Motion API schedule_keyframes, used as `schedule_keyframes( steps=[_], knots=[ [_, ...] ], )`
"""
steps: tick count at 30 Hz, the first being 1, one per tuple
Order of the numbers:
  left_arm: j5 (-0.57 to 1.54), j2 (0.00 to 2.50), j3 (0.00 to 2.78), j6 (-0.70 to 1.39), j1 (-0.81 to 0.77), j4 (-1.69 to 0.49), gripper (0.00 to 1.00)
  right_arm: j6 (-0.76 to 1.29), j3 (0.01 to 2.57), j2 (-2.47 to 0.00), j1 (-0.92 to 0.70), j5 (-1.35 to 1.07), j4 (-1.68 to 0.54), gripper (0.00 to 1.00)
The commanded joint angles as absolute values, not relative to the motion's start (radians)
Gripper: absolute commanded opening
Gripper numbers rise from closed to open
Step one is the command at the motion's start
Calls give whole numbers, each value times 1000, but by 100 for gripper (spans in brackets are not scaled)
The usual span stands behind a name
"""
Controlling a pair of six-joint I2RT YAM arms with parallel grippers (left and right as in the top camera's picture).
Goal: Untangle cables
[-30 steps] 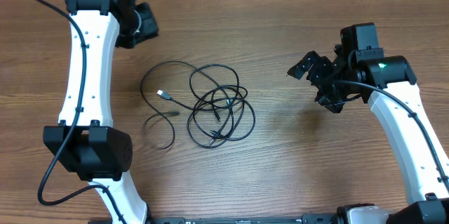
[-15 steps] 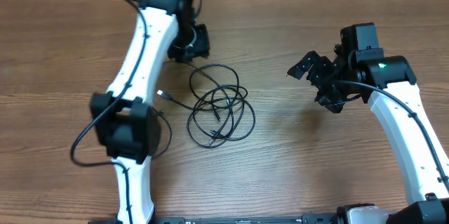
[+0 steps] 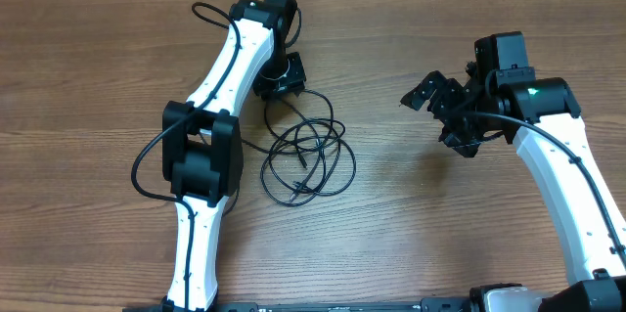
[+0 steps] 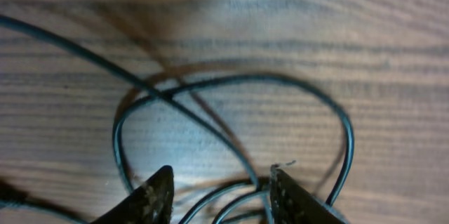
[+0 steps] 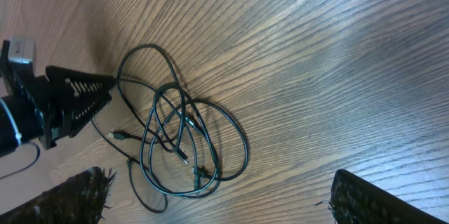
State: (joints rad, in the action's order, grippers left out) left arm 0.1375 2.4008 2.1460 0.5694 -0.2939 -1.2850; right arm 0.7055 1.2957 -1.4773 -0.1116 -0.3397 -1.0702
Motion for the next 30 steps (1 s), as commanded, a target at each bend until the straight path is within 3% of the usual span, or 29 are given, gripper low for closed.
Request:
schedule_keyframes(
  steps=[1,13,18,24,30],
  knots=[
    [119,2439,2144,625,-290,-1274,47,698,1309,-1468,-110,-333,-1068,100],
    [80,2482,2134,692,-292,-1241,42,698,1309,-1468,-110,-333,-1068,100],
    [18,2482,2115,722,-291,-1226,34,698,1309,-1468,-110,-333,-1068,100],
    [15,2482,2058,722,-296,-1145,36,698,1309,-1468,-110,-333,-1068,100],
    [19,2482,2026,722,-296,-1120,19,698,1309,-1468,-110,-333,-1068,100]
  ],
)
